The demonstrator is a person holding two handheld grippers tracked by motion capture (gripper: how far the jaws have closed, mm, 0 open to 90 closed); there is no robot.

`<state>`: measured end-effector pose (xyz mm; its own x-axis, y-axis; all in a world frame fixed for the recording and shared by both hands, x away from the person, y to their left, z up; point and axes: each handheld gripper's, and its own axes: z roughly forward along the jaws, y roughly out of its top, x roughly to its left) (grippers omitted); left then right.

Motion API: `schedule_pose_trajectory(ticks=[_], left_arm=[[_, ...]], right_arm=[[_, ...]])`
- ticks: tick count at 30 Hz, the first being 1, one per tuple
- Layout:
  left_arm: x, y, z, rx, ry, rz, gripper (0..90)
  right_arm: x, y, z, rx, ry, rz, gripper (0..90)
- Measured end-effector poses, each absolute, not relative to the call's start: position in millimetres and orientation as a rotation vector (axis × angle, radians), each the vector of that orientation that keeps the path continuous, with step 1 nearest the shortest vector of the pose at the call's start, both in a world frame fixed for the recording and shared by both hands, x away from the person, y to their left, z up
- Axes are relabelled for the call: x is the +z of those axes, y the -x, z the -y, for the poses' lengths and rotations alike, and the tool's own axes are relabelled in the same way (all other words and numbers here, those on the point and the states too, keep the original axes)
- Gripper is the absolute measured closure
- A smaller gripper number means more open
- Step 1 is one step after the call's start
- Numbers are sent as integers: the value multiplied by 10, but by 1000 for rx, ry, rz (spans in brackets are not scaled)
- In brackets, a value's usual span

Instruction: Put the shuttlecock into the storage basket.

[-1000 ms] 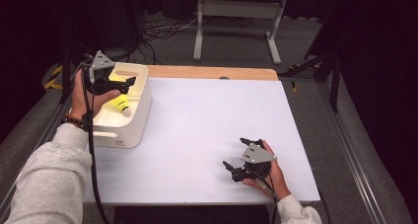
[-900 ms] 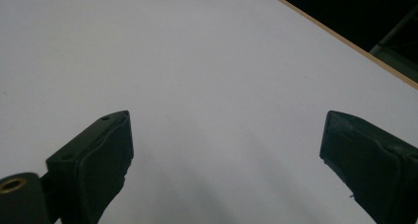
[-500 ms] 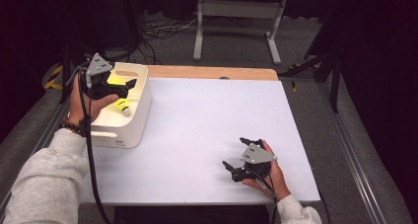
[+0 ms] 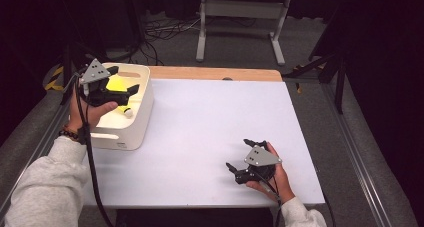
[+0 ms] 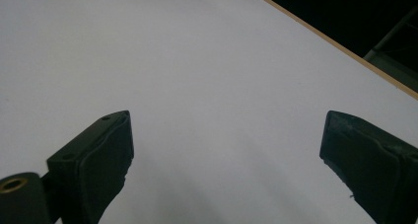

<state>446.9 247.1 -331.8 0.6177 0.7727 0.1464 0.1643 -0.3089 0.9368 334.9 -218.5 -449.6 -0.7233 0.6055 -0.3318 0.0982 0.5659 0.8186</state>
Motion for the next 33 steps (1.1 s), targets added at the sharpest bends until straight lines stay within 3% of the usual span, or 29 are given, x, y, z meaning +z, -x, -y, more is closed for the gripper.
schedule_pose_trajectory(ticks=[33], left_arm=[[-3304, -4134, -2333, 761, -1759, -616, 100]], right_arm=[[-4474, -3332, 2173, 1108, -555, -2188, 68]])
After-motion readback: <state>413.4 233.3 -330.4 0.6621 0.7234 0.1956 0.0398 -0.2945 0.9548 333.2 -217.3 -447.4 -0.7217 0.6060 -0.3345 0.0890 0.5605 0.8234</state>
